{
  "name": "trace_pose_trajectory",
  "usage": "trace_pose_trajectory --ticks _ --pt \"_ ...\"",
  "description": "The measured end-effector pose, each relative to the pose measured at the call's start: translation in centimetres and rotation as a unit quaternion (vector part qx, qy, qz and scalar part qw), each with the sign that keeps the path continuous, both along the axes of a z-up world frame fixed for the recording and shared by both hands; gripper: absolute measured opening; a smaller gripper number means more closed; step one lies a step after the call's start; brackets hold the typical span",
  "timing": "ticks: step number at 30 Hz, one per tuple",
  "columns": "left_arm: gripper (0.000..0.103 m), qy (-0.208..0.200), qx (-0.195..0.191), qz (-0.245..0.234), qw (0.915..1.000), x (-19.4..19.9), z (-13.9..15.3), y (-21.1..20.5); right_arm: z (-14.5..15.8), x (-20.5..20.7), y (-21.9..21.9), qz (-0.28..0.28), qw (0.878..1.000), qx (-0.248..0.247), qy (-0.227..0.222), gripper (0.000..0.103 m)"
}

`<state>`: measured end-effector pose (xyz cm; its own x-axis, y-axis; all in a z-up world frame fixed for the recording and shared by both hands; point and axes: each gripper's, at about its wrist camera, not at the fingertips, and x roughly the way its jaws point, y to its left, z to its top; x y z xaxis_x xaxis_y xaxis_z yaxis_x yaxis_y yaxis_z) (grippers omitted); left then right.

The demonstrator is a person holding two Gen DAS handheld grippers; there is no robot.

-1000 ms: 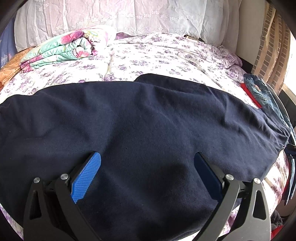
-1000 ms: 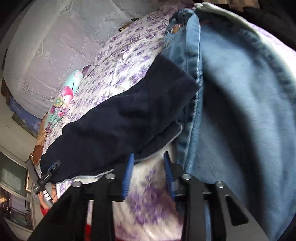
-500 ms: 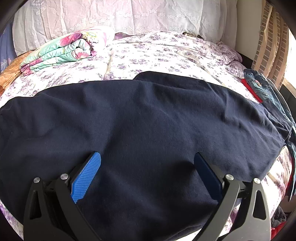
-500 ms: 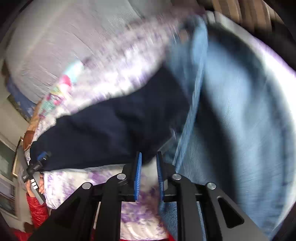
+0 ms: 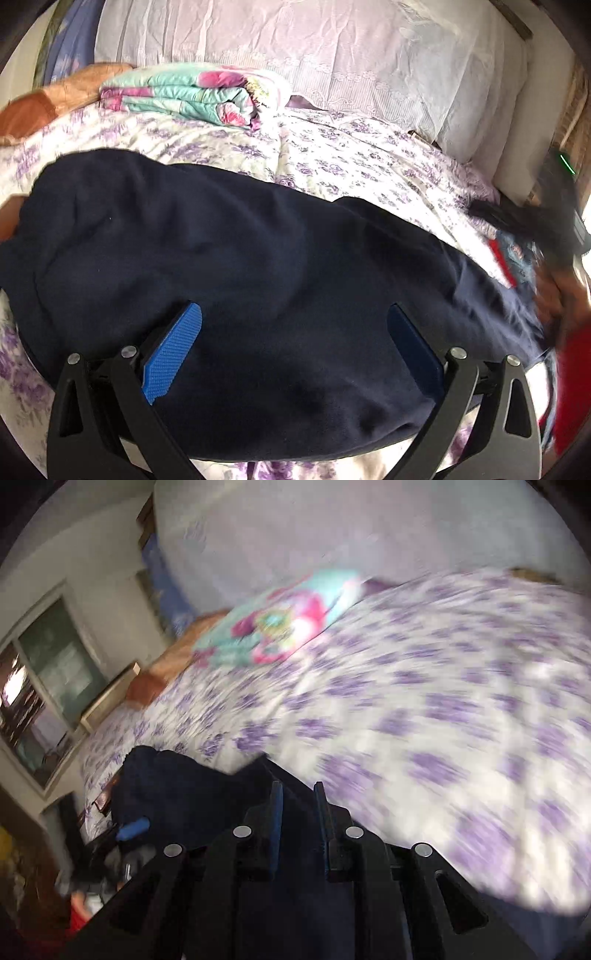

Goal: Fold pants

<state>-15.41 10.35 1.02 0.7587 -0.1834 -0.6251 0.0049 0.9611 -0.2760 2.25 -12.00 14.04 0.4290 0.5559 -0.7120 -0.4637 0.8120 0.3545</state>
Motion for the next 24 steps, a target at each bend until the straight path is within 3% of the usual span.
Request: trace_pose_trajectory --ticks 1,4,5,9,10,11,17,19,22,24 --pt "0.098 0.001 0.021 0.004 0.9998 0.1 -0.1 -0.7 -1.0 1.5 2.0 0.016 1.000 -0.008 0.012 0.036" --pt "0.098 0.011 0.120 0.018 0.9925 0.5 -0.6 -3.7 -2.9 2.8 5.8 0.035 0.999 -0.032 0.016 0.039" --pt "0.098 0.015 0.134 0.015 0.9908 0.8 -0.7 -4.2 -3.4 2.9 6.3 0.041 0.998 -0.035 0.019 0.039" --pt "0.098 0.009 0.103 0.013 0.9946 0.7 -0.6 -3.2 -4.9 3.5 7.9 0.059 0.997 -0.044 0.025 0.038" --pt "0.098 0.007 0.095 0.012 0.9953 0.7 -0.6 -2.9 -5.2 3.5 8.3 0.060 0.997 -0.053 0.022 0.029" --pt "0.098 0.006 0.090 0.012 0.9958 0.7 -0.6 -2.7 -5.6 3.7 8.8 0.062 0.996 -0.058 0.018 0.002" --pt "0.098 0.008 0.092 0.013 0.9957 0.6 -0.7 -3.0 -4.2 3.0 8.1 0.038 0.998 -0.039 -0.042 0.002" --pt "0.098 0.010 0.094 0.013 0.9954 0.6 -0.7 -3.0 -4.9 4.3 7.4 0.024 0.999 -0.024 -0.012 0.002" --pt "0.098 0.014 0.102 0.013 0.9946 0.7 -0.8 -3.2 -8.0 5.4 7.6 0.018 0.999 -0.045 0.024 0.002" --pt "0.098 0.017 0.108 0.012 0.9940 0.8 -0.8 -3.3 -9.0 6.0 7.1 0.013 0.998 -0.025 0.054 0.002"
